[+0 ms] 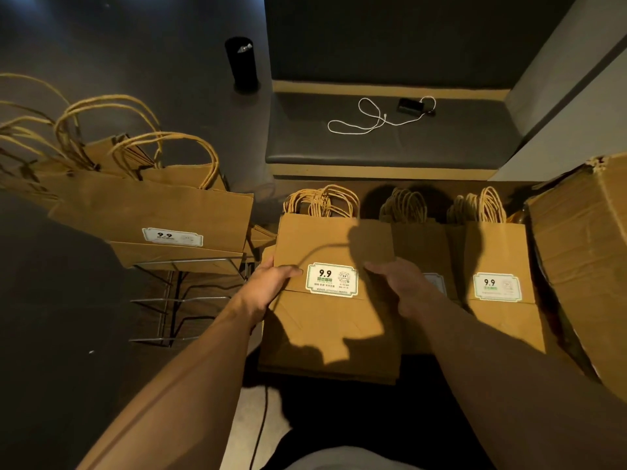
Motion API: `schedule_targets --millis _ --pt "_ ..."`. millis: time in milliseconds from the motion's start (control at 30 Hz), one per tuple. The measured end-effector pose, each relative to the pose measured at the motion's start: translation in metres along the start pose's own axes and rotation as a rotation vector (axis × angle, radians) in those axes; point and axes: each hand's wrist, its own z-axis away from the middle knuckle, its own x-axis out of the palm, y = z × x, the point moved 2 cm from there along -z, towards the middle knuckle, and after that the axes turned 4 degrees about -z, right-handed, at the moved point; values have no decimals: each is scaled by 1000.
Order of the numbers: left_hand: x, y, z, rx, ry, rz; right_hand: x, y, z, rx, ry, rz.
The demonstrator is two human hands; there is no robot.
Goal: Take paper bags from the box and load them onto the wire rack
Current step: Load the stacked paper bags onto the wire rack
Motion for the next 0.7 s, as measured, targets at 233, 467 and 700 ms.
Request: schedule_targets --millis 233,467,700 --pt "18 19 7 202 41 160 -7 -15 13 -152 -46 -265" --pt "15 54 24 468 207 -50 -9 -47 33 -240 -165 -265" --pt "4 88 43 500 214 146 -4 -81 47 -372 -85 -284"
